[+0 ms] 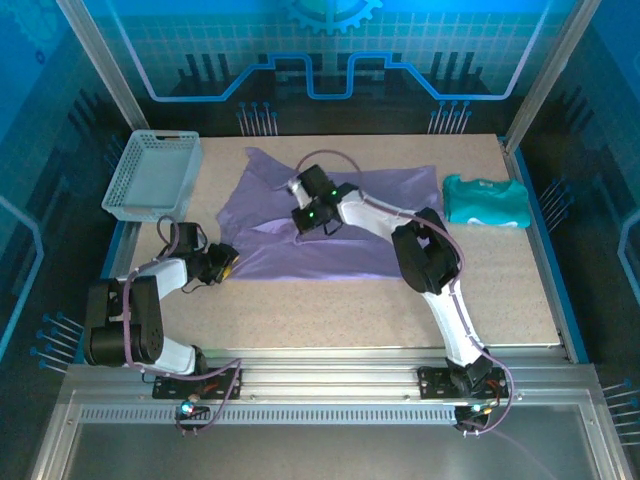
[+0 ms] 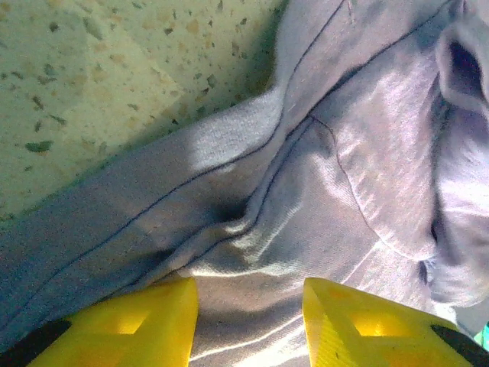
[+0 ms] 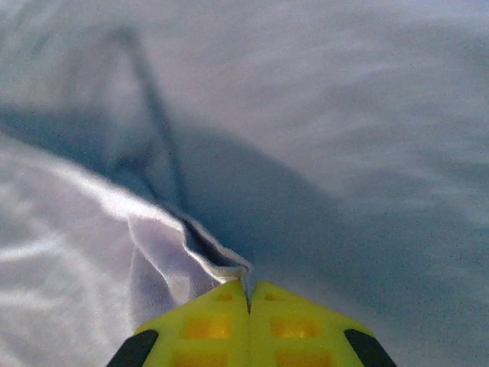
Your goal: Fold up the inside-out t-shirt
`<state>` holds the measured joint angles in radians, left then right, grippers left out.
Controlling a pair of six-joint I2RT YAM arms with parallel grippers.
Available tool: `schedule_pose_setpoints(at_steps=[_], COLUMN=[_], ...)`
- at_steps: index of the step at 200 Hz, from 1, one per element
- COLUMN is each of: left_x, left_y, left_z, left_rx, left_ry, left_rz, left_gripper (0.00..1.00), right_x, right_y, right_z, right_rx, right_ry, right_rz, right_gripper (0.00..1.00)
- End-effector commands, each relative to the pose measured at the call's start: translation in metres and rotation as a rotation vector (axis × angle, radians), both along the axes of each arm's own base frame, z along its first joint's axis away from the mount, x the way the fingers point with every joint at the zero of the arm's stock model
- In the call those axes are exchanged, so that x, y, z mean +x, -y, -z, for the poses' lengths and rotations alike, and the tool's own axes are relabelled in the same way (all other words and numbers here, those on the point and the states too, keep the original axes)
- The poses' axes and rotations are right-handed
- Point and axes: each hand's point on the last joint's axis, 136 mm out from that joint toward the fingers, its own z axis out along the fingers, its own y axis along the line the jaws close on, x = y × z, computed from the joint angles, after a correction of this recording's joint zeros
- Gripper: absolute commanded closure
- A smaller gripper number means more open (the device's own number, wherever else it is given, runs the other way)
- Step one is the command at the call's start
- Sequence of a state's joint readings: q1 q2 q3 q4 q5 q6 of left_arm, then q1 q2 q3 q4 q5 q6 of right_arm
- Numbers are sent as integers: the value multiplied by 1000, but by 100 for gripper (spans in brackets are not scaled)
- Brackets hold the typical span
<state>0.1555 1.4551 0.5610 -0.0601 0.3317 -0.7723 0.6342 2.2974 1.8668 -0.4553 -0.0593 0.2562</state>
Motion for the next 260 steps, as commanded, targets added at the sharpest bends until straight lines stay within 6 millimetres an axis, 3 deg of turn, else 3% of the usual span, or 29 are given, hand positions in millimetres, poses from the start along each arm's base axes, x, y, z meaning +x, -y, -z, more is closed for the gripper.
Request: schedule_pose_setpoints(at_steps=[1, 8, 24, 56, 59, 63, 82, 111, 130, 150, 177, 197, 219, 260], left_x=[-17, -15, -14, -12, -11, -11, -4, 15, 28, 42, 64, 81, 104, 181], left_y=[-1, -1, -2, -3, -4, -4, -5, -2, 15, 41, 72, 83, 80, 56], left_z=[15, 14, 12, 3, 2, 0, -15, -52, -68, -66, -56, -45, -30, -43], left_rx=[13, 13, 14, 23, 25, 29, 33, 64, 105, 106, 97, 99, 119, 182], left_ry=[-59, -55, -54, -34, -32, -29, 10, 127, 176, 173, 157, 141, 118, 191], left_rz=[10, 11, 10, 8, 7, 8, 5, 13, 83, 167, 252, 269, 251, 211], left_gripper=[56, 55, 55, 53, 52, 52, 51, 48, 47, 49, 51, 51, 52, 52], right_x=[26, 31, 40, 40, 38, 36, 14, -24, -39, -47, -51, -52, -54, -63], right_y=[33, 35, 46, 67, 67, 68, 65, 81, 93, 101, 112, 118, 120, 130], right_z=[23, 26, 22, -6, -2, -17, -31, -35, -35, -35, -36, -39, -44, -53], right_rx=[5, 20, 15, -6, -16, -9, -8, -30, -20, -26, -38, -32, -24, -28], right_ry=[-151, -174, -177, -116, -119, -94, -51, -33, -33, -34, -36, -32, -26, -12], right_rz=[218, 236, 274, 280, 271, 257, 164, 144, 161, 170, 185, 195, 198, 208], right_gripper=[82, 77, 74, 64, 64, 64, 64, 63, 63, 63, 62, 62, 62, 62])
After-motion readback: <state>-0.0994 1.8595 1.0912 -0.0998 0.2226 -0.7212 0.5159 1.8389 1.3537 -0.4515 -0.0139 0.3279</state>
